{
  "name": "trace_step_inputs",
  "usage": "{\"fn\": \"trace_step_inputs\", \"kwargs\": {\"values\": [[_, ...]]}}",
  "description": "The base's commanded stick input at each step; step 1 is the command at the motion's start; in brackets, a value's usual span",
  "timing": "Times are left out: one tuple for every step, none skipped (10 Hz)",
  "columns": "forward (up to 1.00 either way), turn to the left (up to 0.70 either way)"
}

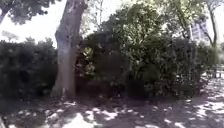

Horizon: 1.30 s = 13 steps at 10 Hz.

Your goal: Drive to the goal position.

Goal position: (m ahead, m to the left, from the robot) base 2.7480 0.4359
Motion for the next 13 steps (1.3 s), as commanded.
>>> {"fn": "trace_step_inputs", "kwargs": {"values": [[0.00, -0.45], [0.00, -0.45], [0.00, -0.45], [0.00, -0.45], [0.00, -0.45], [0.00, -0.45], [0.00, -0.45], [0.00, -0.45], [0.00, -0.45], [0.00, -0.45], [0.00, -0.45], [0.00, -0.45], [0.00, -0.45]]}}
